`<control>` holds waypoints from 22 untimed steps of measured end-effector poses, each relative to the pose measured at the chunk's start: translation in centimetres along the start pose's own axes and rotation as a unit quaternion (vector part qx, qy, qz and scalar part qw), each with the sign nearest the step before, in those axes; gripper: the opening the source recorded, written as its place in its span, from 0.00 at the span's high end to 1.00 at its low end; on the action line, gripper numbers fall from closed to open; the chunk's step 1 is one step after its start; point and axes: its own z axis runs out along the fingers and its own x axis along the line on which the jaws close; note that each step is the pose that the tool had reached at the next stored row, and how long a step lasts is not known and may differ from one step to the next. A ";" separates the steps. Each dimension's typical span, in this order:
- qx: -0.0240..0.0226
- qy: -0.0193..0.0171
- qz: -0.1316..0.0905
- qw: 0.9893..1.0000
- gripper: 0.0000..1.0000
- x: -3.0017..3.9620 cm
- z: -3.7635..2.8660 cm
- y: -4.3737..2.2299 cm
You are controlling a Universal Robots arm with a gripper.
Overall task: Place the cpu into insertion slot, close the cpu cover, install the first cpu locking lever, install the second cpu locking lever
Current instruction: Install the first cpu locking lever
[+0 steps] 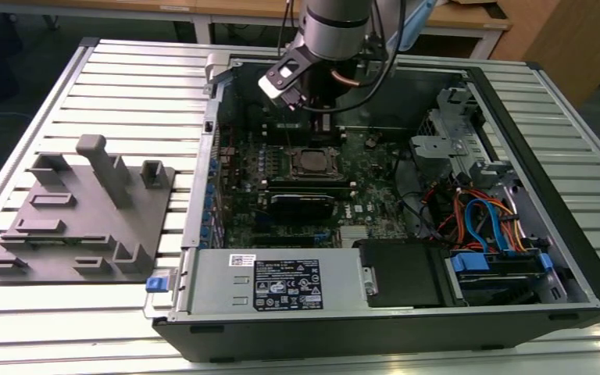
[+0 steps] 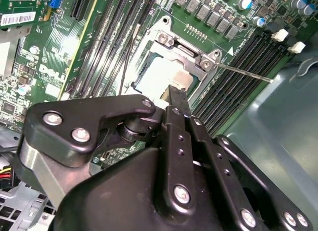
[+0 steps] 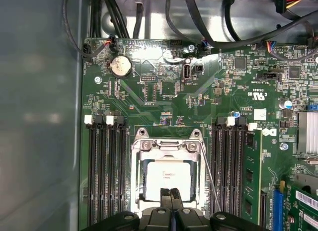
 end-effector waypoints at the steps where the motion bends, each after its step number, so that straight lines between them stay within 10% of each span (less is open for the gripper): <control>1: 0.000 0.000 0.000 1.000 0.90 0.00 -0.05 0.00; 22: 0.000 0.000 0.000 1.000 0.90 -0.02 -1.60 -0.02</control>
